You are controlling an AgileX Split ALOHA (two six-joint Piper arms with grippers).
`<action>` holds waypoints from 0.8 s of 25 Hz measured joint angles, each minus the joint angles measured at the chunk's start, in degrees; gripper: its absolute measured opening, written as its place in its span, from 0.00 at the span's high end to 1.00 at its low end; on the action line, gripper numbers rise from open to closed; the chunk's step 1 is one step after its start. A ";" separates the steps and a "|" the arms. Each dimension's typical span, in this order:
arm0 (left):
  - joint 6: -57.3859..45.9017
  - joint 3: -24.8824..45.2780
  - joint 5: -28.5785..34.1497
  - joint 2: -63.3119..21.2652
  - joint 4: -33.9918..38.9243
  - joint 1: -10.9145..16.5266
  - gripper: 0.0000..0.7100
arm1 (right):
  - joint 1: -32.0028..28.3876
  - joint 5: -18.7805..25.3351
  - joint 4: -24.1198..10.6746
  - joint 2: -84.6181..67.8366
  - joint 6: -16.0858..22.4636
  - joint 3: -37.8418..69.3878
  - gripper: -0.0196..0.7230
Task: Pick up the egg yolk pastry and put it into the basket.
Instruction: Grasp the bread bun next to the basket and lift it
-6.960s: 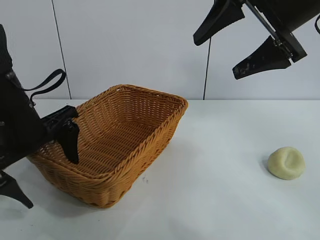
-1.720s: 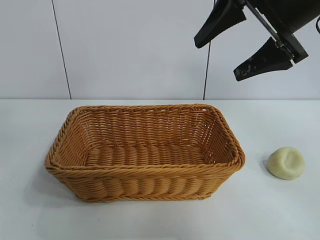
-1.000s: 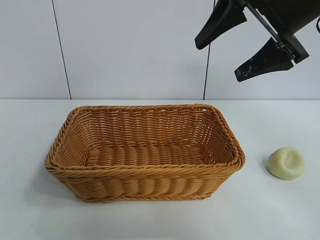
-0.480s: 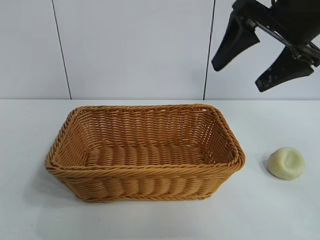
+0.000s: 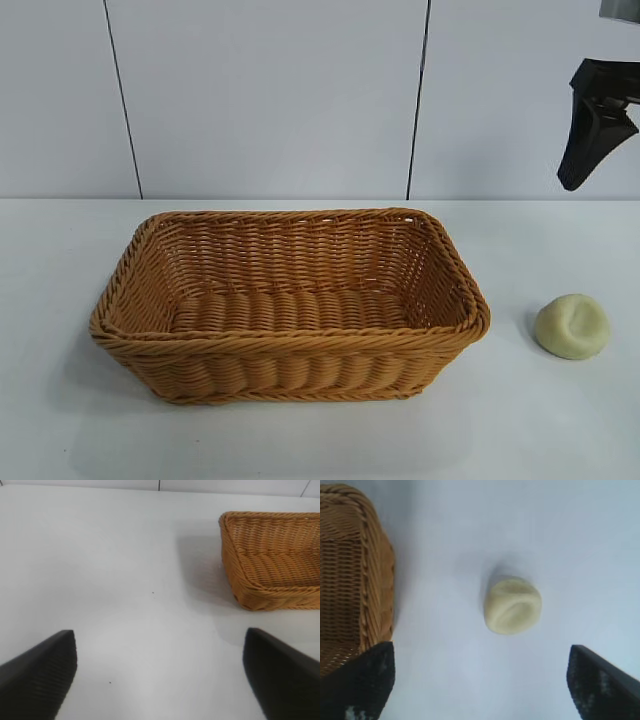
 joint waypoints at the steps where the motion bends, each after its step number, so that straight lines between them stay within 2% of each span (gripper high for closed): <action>1: 0.00 0.00 0.00 0.00 0.00 0.00 0.02 | 0.00 -0.26 -0.01 0.00 0.16 0.00 0.11; 8: 0.00 0.00 0.00 0.00 0.00 0.00 0.02 | 0.00 -2.03 -0.01 5.97 0.40 -0.05 0.11; 20: 0.00 0.05 0.00 0.00 0.00 0.00 0.02 | 0.00 -7.80 -0.01 21.72 0.56 -0.05 0.11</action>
